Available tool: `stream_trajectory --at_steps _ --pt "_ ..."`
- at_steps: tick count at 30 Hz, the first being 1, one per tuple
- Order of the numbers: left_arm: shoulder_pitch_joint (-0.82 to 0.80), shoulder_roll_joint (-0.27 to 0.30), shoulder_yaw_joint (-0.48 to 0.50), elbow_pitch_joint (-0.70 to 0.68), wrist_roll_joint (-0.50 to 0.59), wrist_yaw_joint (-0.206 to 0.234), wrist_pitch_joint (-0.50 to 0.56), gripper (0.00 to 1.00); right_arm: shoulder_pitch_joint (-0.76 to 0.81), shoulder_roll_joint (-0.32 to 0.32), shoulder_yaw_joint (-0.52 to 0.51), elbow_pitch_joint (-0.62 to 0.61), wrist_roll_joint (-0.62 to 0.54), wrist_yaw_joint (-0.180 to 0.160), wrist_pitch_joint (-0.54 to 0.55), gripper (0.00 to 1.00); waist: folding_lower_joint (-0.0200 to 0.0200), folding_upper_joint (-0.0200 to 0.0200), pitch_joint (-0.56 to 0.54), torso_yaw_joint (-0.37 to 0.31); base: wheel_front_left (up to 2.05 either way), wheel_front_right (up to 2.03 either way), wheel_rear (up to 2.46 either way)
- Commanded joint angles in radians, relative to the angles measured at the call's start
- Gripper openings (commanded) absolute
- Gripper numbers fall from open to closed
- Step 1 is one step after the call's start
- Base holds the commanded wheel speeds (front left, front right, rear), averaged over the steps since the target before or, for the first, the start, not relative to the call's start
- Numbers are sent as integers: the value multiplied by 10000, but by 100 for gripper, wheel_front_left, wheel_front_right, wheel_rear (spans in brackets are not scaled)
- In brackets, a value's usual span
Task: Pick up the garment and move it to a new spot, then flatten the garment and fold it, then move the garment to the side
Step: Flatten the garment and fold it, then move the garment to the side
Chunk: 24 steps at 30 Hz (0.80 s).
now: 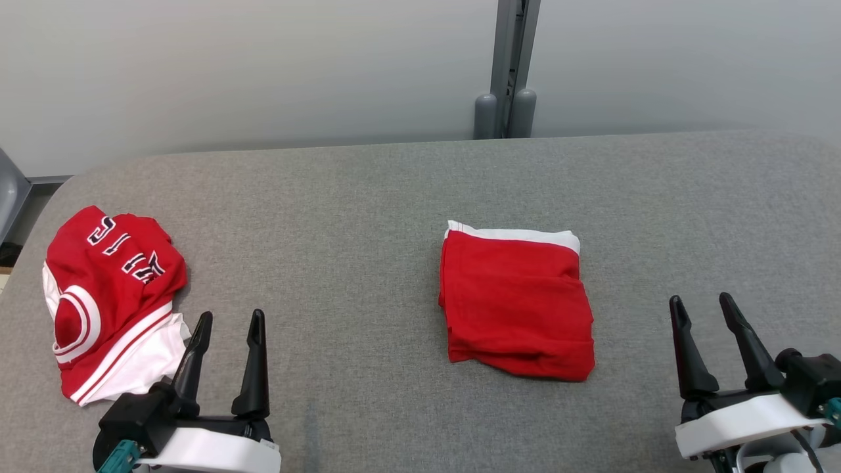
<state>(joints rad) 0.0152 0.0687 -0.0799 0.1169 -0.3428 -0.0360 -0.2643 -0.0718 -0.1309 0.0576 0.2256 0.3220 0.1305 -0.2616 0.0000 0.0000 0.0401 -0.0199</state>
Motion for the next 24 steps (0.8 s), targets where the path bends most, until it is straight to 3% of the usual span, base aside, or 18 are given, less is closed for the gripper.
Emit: stream_trajectory --at_steps 1,10,24 --pt "68 -2 99 58 116 -88 0 100 -40 11 25 28 -108 3 -46 100 0 0 2 17 0 0 0" --pt "-14 -130 336 253 423 -403 0 100 -97 80 41 173 -346 3 -46 100 0 0 -60 117 0 0 0" --pt "-32 -164 201 328 486 -439 2 100 -113 -3 186 514 -339 3 -46 100 0 0 -134 208 0 0 0"
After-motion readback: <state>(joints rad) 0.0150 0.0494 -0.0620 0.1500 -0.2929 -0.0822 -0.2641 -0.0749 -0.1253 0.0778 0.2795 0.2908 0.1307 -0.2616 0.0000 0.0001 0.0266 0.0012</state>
